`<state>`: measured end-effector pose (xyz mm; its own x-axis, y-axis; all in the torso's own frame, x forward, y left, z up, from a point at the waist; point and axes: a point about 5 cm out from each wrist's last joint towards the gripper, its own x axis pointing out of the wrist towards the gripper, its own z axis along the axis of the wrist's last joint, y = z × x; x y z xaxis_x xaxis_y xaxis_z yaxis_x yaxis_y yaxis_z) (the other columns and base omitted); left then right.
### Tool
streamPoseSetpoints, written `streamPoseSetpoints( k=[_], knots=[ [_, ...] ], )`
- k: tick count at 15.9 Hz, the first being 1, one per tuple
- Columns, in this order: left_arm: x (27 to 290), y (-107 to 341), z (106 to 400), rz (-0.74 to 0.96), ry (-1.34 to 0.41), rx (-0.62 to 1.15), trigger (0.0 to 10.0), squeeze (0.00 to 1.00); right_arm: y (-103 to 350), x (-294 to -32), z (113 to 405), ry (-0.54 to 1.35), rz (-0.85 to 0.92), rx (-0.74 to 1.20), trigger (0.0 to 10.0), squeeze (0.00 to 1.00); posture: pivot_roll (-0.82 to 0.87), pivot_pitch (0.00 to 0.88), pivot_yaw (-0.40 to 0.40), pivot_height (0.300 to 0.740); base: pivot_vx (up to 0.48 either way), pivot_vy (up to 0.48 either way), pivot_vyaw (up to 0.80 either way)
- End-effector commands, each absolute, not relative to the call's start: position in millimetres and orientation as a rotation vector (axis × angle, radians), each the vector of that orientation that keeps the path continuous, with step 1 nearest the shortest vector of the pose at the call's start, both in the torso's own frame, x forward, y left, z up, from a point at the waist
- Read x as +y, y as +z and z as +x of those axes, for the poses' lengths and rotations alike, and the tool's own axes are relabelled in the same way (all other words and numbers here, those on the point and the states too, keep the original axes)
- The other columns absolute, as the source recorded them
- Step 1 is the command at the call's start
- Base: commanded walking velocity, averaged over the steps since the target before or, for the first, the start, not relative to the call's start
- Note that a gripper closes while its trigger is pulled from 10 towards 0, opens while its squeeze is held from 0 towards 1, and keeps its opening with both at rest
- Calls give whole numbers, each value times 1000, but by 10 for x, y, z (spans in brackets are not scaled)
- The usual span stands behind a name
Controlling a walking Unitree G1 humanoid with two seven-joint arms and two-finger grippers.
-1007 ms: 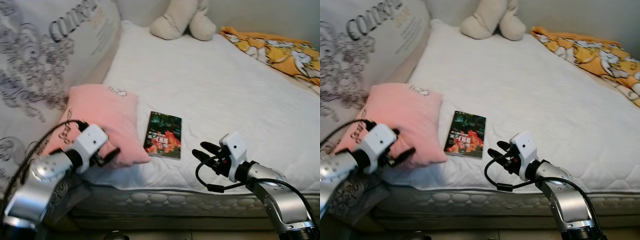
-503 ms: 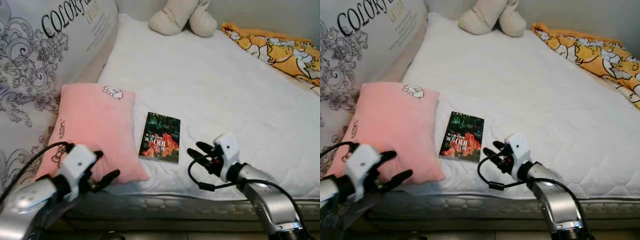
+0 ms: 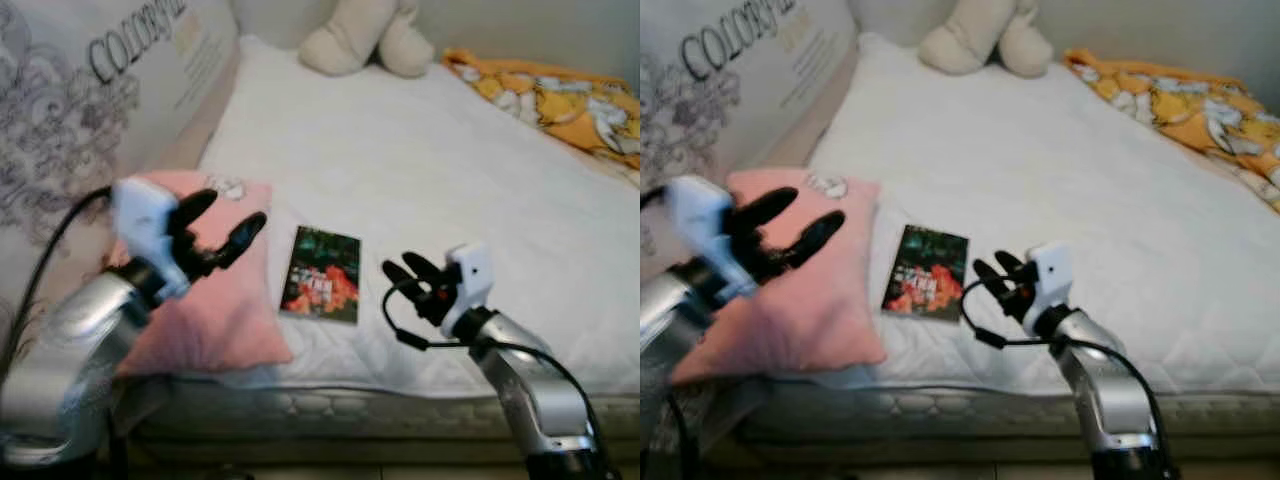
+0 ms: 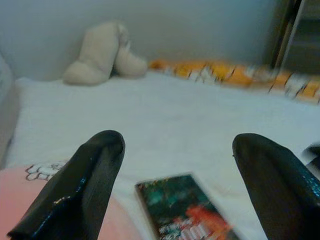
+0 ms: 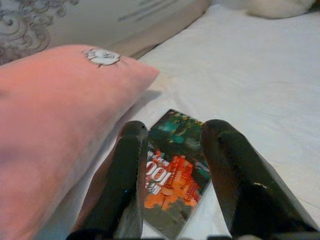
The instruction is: Clean up the room
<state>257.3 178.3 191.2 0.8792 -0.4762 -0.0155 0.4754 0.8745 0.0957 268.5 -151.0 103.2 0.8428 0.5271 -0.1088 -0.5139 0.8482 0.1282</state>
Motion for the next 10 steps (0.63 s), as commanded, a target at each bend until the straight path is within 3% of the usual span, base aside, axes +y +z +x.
streamPoseSetpoints(
  k=[1, 6, 10],
  knots=[
    [1783, 1753, 2624, 161, -417, 69, 10000, 0, 1016, -1526, 2674, 503, 70, 141, 10000, 0, 45, 0, -51, 740, 0, 0, 550],
    [1643, 1638, 2754, 108, -286, 18, 10000, 0, 951, -1456, 2642, 421, 84, 131, 10000, 0, 22, 0, -27, 740, 0, 0, 800],
    [1620, 1606, 2772, 118, -276, 4, 10000, 0, 948, -1471, 2654, 400, 77, 120, 10000, 0, 20, 0, -32, 740, 0, 0, 800]
  ],
)
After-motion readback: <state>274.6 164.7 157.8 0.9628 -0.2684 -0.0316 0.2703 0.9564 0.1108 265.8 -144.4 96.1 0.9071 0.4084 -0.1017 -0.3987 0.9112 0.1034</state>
